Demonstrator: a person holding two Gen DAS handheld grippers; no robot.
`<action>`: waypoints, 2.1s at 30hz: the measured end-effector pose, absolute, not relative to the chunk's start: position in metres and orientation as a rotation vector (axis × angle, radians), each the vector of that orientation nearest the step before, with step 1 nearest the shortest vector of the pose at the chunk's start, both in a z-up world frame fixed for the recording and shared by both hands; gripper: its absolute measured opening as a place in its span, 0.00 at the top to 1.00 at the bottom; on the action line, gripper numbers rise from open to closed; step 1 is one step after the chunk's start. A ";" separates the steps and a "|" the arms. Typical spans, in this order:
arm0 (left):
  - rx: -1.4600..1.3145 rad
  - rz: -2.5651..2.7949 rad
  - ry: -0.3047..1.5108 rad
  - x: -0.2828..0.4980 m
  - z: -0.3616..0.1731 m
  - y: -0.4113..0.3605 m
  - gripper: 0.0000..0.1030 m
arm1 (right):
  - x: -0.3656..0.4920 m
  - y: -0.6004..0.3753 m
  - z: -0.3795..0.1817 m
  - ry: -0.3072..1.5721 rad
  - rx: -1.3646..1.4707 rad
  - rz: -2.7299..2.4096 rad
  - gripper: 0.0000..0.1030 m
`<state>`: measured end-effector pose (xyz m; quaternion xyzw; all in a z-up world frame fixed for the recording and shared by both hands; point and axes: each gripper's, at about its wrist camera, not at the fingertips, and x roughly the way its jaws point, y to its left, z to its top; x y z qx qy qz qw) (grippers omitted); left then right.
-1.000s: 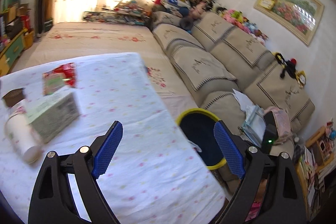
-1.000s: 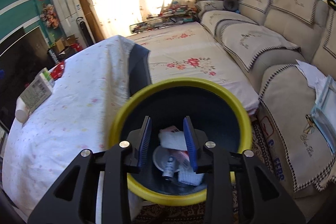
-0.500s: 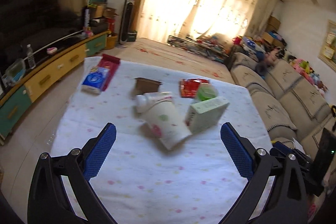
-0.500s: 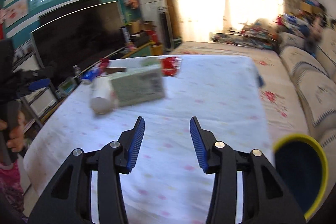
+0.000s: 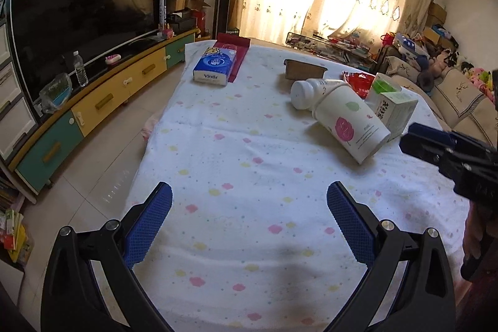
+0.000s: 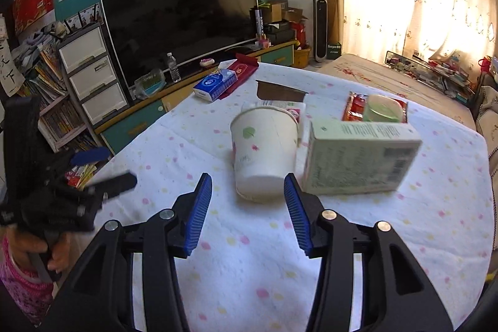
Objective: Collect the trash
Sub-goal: 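Move the right gripper to the white paper cup and grasp it, then carry the paper cup over the bin and open the right gripper, then grasp the pale green box with the left gripper and lift it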
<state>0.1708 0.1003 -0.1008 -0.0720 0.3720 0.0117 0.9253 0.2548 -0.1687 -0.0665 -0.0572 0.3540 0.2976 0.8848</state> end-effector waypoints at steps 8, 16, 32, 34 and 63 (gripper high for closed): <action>-0.142 0.012 0.794 0.174 -0.112 0.096 0.05 | 0.299 -0.134 -0.081 0.777 -0.188 0.539 0.39; -0.198 0.018 0.818 0.176 -0.116 0.102 0.05 | 0.320 -0.121 -0.105 0.864 -0.195 0.491 0.47; -0.171 0.009 0.851 0.181 -0.119 0.092 0.05 | 0.200 -0.286 -0.025 0.632 0.047 0.370 0.46; -0.165 0.006 0.853 0.182 -0.120 0.092 0.05 | 0.189 -0.334 -0.031 0.625 0.050 0.207 0.46; 0.075 -0.350 0.850 0.284 -0.088 -0.038 0.05 | 0.169 -0.541 -0.140 0.795 0.264 -0.340 0.32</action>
